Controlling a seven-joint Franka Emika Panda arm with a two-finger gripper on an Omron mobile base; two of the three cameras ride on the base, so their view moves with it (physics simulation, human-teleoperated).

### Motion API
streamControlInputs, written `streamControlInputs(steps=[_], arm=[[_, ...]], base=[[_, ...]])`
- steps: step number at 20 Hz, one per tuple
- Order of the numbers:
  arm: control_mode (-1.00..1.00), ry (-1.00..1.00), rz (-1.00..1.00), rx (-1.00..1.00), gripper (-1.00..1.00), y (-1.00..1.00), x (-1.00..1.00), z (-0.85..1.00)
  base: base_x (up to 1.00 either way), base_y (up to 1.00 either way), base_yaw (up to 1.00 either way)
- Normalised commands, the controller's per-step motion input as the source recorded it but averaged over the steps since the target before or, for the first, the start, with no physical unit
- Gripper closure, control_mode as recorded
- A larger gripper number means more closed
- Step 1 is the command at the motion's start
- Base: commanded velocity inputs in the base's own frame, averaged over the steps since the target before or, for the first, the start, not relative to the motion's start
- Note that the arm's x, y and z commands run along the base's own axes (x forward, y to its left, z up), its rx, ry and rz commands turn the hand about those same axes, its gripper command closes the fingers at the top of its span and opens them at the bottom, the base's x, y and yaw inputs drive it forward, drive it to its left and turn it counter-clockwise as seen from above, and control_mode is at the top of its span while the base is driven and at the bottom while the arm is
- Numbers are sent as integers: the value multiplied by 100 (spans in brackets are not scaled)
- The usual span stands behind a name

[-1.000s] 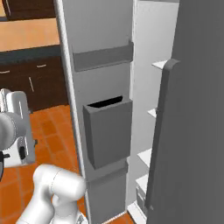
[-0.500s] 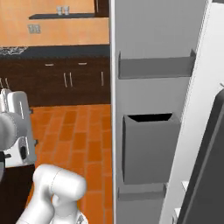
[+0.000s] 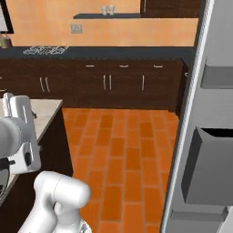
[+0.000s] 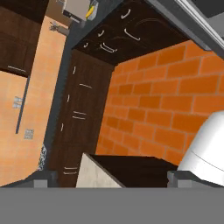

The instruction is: Take the meat container that has the steak and place it on the second highest rack of the freezer. Then take the vegetable container that has the corn and avocado and place it on the highest rack of the freezer.

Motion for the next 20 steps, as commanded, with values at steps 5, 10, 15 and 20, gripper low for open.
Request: streamControlInputs(steps=[5, 10, 15, 20], arm=[[100, 0, 0, 0, -100, 0, 0, 0], [100, 0, 0, 0, -100, 0, 0, 0], [100, 0, 0, 0, -100, 0, 0, 0], [100, 0, 0, 0, -100, 0, 0, 0]], base=[[100, -3, 0], [100, -57, 0], [100, 5, -6], [100, 12, -13]])
